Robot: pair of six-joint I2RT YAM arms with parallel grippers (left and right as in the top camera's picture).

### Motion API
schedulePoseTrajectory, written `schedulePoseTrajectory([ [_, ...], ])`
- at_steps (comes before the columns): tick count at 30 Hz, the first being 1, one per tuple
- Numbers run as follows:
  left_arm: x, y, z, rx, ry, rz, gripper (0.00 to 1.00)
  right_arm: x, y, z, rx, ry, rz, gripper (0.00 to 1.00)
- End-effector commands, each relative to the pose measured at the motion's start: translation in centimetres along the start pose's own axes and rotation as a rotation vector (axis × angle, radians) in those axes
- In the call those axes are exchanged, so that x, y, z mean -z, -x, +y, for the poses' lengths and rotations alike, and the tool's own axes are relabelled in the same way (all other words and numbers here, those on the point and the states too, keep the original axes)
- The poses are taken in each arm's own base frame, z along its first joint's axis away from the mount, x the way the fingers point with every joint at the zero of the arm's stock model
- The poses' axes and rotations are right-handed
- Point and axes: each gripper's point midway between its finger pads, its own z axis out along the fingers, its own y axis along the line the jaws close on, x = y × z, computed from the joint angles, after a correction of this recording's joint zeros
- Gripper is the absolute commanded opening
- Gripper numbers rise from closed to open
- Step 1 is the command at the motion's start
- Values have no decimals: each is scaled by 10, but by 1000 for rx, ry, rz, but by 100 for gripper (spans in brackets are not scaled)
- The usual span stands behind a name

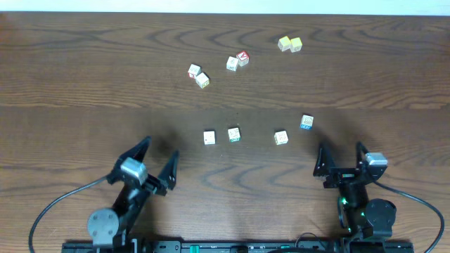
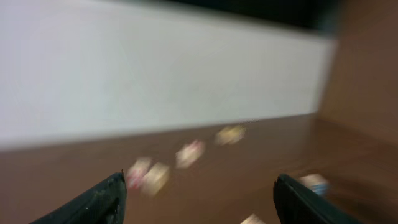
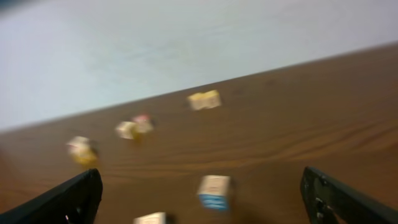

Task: Lift 4 blocks
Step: 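Raise both arms and swing the grippers forward toward the blocks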

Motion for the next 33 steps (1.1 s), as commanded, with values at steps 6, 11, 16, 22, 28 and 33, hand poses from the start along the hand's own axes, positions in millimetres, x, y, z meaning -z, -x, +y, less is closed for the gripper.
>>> schedulePoseTrajectory([
  [6, 6, 77, -48, -8, -195, -24, 76, 15, 56, 61, -299, 337, -149, 99],
  [11, -17, 98, -35, 0, -153, 225, 76, 30, 102, 78, -179, 324, -177, 99],
  [16, -44, 102, -23, 147, -165, 449, 76, 22, 123, 88, -30, 213, 103, 99],
  [22, -61, 85, 2, 293, -68, 600, 76, 7, 126, 98, 40, 168, 573, 99],
  [28, -43, 40, 43, 407, 235, 991, 76, -26, 118, 98, -37, 168, 752, 99],
  [33, -56, 31, 32, 488, 132, 1019, 76, -43, 81, 89, -106, 156, 915, 99],
])
